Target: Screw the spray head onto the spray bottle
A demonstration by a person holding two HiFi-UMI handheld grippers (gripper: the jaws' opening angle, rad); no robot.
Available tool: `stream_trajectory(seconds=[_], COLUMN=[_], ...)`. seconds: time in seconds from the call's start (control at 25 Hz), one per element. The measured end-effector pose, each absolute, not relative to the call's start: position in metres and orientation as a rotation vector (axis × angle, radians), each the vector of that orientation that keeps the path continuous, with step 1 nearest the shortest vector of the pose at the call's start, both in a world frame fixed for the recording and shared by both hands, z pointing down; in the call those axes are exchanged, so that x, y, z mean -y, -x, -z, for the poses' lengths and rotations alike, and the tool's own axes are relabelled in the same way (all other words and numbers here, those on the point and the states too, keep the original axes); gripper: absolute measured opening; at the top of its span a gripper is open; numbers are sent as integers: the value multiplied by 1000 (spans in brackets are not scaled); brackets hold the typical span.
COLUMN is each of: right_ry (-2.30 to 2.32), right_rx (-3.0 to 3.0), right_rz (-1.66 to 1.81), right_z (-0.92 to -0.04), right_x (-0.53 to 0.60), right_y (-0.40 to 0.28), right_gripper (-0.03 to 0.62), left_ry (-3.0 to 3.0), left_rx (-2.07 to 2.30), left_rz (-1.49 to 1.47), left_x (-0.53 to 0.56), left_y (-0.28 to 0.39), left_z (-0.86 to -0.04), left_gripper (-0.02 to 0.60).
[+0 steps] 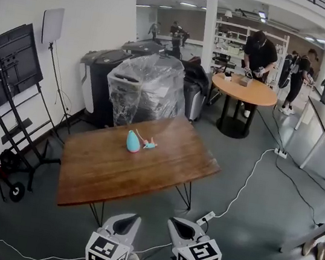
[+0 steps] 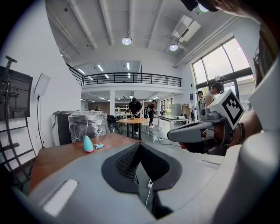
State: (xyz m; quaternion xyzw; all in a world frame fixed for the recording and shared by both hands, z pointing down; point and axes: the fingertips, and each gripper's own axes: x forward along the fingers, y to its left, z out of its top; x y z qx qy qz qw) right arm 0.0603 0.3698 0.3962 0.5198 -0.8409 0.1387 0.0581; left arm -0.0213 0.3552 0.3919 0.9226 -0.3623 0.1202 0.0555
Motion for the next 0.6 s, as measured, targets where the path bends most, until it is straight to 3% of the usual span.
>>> stream_trajectory(seconds=[0.6], right_ry=[-1628], right_rx=[2415], right_rz=[-389], right_z=[-396], right_x=[-215], right_y=[5], right_gripper=[-9], left_ry=[-2814], left_rx=[952], left_rz=[-307], left_x=[-202], left_y=[77], left_z=[-403], left_gripper=[15])
